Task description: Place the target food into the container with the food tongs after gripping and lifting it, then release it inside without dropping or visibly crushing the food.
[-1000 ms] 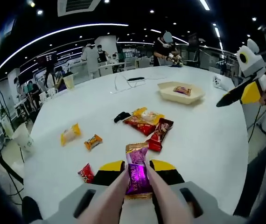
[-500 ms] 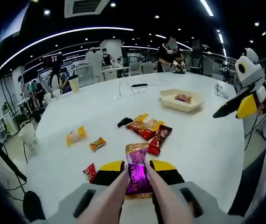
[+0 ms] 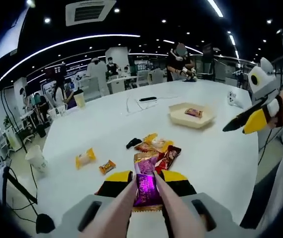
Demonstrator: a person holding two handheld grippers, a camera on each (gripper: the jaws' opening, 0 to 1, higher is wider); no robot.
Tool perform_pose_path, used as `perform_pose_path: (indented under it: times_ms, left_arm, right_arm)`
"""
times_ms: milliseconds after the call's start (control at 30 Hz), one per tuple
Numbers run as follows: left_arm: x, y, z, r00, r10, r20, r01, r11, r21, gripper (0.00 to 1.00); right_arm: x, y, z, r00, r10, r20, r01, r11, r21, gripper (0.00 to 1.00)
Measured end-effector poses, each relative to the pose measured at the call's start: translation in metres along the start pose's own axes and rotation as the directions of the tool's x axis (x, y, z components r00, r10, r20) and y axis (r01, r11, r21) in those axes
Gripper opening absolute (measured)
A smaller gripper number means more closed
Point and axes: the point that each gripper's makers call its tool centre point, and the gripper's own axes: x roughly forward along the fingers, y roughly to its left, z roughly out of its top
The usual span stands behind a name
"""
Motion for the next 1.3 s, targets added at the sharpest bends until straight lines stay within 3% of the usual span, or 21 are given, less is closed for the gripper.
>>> perform_pose_path:
  times_ms: [200,900,1300]
  left_arm:
    - [-0.001,-0.007,0.004,1.000,-0.005,-0.008,0.005,1.000,0.017,0.20]
    - [0.010,-0.026,0.045,0.998,-0.056,-0.003,0.056,0.994,0.096,0.20]
    - [0.021,-0.030,0.056,0.994,-0.109,0.030,0.109,0.994,0.006,0.20]
  right_arm:
    - [-0.008,-0.007,0.001,1.000,-0.007,0.017,0.007,1.000,0.015,0.61]
    - [-0.035,-0.034,0.021,0.989,-0.055,0.136,0.044,0.996,0.079,0.61]
    - [-0.039,-0.041,0.026,0.986,-0.068,0.152,0.057,0.995,0.078,0.60]
